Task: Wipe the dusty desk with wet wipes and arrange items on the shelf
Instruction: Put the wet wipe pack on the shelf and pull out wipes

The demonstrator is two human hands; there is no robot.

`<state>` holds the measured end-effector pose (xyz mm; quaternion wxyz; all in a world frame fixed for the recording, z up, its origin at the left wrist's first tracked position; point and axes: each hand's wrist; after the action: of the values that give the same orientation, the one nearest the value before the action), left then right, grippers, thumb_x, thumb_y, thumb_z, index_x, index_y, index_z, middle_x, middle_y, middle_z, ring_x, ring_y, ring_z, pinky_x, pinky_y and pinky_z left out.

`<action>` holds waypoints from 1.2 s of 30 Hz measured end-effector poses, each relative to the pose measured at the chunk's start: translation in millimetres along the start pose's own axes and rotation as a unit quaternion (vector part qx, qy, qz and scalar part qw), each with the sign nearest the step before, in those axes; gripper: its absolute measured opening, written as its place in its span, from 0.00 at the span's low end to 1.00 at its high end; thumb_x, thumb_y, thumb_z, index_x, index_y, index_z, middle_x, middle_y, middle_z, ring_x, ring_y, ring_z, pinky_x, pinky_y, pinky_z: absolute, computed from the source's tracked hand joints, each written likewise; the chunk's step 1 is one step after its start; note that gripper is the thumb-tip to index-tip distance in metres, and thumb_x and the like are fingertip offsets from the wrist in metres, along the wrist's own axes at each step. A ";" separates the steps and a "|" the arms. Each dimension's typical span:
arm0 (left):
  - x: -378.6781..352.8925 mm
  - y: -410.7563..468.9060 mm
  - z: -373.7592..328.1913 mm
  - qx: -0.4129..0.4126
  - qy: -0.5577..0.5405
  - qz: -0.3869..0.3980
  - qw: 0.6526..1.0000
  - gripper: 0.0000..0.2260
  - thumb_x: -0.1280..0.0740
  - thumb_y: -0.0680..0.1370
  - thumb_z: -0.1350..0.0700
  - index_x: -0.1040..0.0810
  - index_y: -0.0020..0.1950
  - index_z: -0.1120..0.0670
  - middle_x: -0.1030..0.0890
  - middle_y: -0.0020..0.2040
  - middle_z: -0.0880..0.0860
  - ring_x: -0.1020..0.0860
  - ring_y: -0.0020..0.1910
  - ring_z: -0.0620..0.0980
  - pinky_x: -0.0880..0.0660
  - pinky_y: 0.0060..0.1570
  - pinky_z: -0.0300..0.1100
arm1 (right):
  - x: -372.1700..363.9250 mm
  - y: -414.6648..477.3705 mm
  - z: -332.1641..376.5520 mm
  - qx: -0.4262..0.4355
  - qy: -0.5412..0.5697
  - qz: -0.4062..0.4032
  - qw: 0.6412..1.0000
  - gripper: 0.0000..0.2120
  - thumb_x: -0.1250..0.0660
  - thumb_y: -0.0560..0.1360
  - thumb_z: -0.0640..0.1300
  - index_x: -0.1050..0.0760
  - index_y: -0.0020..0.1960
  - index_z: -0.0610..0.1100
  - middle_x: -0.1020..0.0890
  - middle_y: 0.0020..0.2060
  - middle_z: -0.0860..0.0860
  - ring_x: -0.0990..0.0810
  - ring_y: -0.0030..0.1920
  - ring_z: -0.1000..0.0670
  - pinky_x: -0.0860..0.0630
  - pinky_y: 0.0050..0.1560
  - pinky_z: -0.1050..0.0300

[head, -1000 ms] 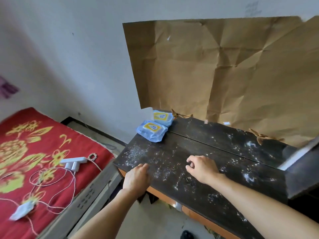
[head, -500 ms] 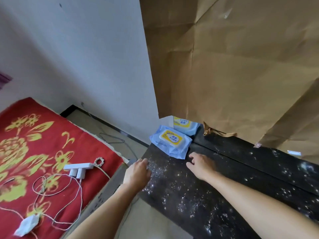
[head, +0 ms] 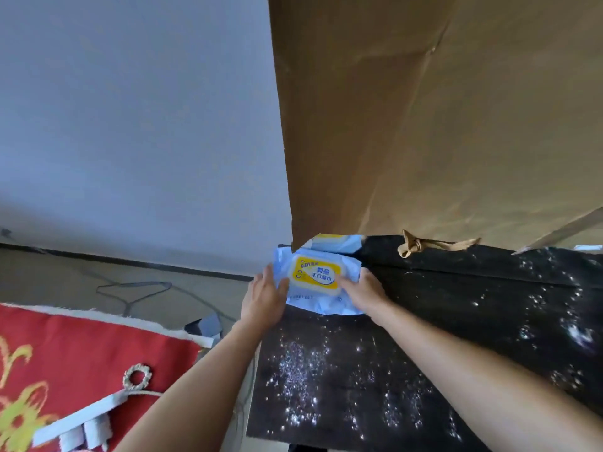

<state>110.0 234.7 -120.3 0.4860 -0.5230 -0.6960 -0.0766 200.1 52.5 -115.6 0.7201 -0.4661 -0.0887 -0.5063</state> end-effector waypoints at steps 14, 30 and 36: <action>-5.9 -22.2 -23.5 -0.037 -0.054 0.019 0.998 0.23 0.42 0.80 0.51 0.41 0.73 0.54 0.29 0.64 0.60 0.28 0.61 0.60 0.33 0.57 0.48 | -2.0 -39.0 -16.7 -0.015 0.135 -0.078 0.988 0.18 0.32 0.72 0.55 0.32 0.48 0.41 0.22 0.43 0.47 0.22 0.46 0.44 0.26 0.47 0.48; -95.7 -263.2 -158.5 -0.341 0.165 0.013 0.925 0.29 0.46 0.81 0.43 0.52 0.77 0.53 0.34 0.62 0.58 0.24 0.54 0.60 0.27 0.45 0.50 | 138.0 -249.7 -219.0 0.095 -0.064 -0.315 0.942 0.23 0.41 0.76 0.61 0.35 0.56 0.42 0.18 0.47 0.45 0.19 0.44 0.40 0.24 0.39 0.50; -143.8 -345.5 -223.3 -0.451 0.150 0.034 0.879 0.30 0.43 0.80 0.47 0.52 0.77 0.53 0.34 0.59 0.58 0.23 0.51 0.60 0.27 0.45 0.51 | 208.9 -319.4 -298.7 0.088 -0.038 -0.407 0.908 0.36 0.38 0.76 0.58 0.49 0.74 0.41 0.22 0.60 0.44 0.21 0.54 0.40 0.25 0.50 0.49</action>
<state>-36.8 -149.1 24.9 0.2986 -0.6908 -0.4868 -0.4435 -63.5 -326.8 31.2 0.4858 -0.3428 -0.3425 -0.7275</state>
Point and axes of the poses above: each hand's wrist, its own y-axis towards the middle knuckle, its own x-axis out of the back of the hand, z = x × y
